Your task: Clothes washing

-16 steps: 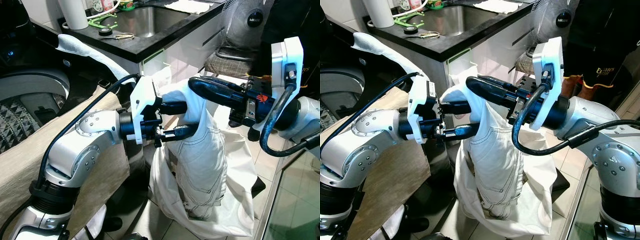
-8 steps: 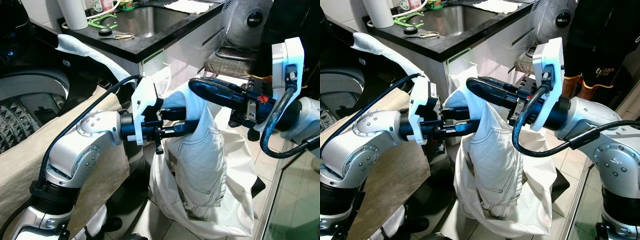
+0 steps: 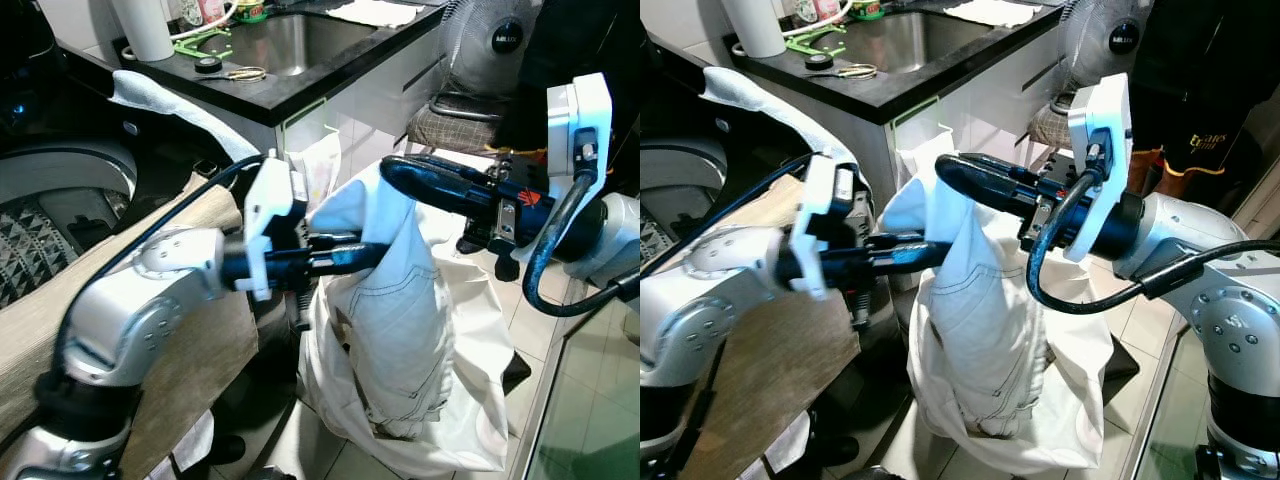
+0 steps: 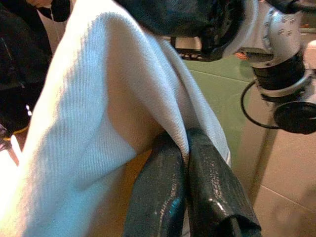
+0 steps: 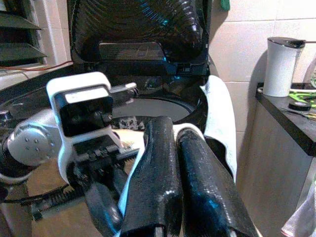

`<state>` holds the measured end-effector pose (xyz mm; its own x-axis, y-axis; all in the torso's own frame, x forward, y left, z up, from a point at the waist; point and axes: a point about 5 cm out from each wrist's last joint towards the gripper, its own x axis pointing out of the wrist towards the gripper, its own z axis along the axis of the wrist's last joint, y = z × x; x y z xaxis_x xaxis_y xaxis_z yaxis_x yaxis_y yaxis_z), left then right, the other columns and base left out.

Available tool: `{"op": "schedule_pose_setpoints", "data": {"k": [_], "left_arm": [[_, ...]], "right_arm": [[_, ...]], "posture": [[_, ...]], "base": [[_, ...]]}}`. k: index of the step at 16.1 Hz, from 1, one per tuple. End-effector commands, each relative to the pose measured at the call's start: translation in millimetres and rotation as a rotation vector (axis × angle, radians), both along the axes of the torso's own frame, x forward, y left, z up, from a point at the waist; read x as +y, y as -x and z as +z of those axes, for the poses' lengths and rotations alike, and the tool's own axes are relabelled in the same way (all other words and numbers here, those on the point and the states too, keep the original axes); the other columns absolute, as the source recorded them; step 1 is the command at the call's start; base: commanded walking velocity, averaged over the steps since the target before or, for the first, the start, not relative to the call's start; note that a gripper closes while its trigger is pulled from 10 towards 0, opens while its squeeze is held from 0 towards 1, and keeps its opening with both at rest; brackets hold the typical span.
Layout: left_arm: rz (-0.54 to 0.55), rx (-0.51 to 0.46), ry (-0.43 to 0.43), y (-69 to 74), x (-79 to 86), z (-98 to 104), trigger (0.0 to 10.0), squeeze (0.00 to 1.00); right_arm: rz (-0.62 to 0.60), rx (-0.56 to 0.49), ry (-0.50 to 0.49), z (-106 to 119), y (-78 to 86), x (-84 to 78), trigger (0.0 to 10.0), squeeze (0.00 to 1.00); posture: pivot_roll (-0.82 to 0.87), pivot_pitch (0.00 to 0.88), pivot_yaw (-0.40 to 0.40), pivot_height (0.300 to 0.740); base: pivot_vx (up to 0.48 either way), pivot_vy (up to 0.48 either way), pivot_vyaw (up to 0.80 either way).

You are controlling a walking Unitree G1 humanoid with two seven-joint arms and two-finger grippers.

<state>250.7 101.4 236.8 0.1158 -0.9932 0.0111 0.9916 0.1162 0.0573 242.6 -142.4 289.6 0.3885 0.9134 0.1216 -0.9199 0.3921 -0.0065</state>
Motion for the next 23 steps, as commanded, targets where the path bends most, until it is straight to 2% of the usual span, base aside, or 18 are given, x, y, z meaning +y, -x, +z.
{"op": "schedule_pose_setpoints", "data": {"k": [1,5,9,10,12,18,19,23], "left_arm": [[-0.045,0.006,-0.008,7.8,4.0,3,0.0,0.0],[0.0,0.019,-0.005,8.2,18.4,7,0.0,0.0],[0.056,-0.03,-0.021,4.2,19.3,8,0.0,0.0],[0.095,-0.056,-0.018,0.4,17.1,8,10.0,0.0],[0.101,-0.04,0.005,-0.8,16.0,9,10.0,0.0],[0.116,-0.068,-0.021,-2.2,15.4,6,10.0,0.0],[0.116,-0.069,-0.023,-2.1,15.2,6,10.0,0.0],[0.12,-0.072,-0.023,-2.3,15.6,6,10.0,0.0]], "right_arm": [[-0.033,-0.054,-0.033,10,1.9,-7.7,0.0,0.0],[-0.04,-0.055,-0.031,10,1.2,-9.0,0.0,0.0],[-0.036,-0.058,-0.034,11,0.6,-8.6,0.0,0.0],[-0.035,-0.059,-0.035,12,0.4,-8.4,0.0,0.0],[-0.035,-0.06,-0.035,12,0.3,-8.4,0.0,0.0],[-0.059,-0.067,-0.024,13,-1.7,-9.7,0.0,0.0],[-0.078,-0.059,-0.029,13,-4.5,-10.7,10.0,1.0],[-0.079,-0.062,-0.042,16,-5.2,-12.2,10.0,1.0]], "posture": [[-0.07,0.0,0.077,0.74],[-0.07,0.0,0.077,0.74],[-0.07,0.0,0.073,0.74],[-0.07,0.0,0.073,0.74],[-0.07,0.0,0.074,0.74],[-0.07,0.0,0.073,0.74],[-0.07,0.0,0.073,0.74],[-0.07,0.0,0.074,0.74]], "base": [[0.0,0.0,0.0],[0.0,0.0,0.0],[0.0,0.0,0.0],[0.0,0.0,0.0],[0.0,0.0,0.0],[0.0,0.0,0.0],[0.0,0.0,0.0],[0.0,0.0,0.0]]}}
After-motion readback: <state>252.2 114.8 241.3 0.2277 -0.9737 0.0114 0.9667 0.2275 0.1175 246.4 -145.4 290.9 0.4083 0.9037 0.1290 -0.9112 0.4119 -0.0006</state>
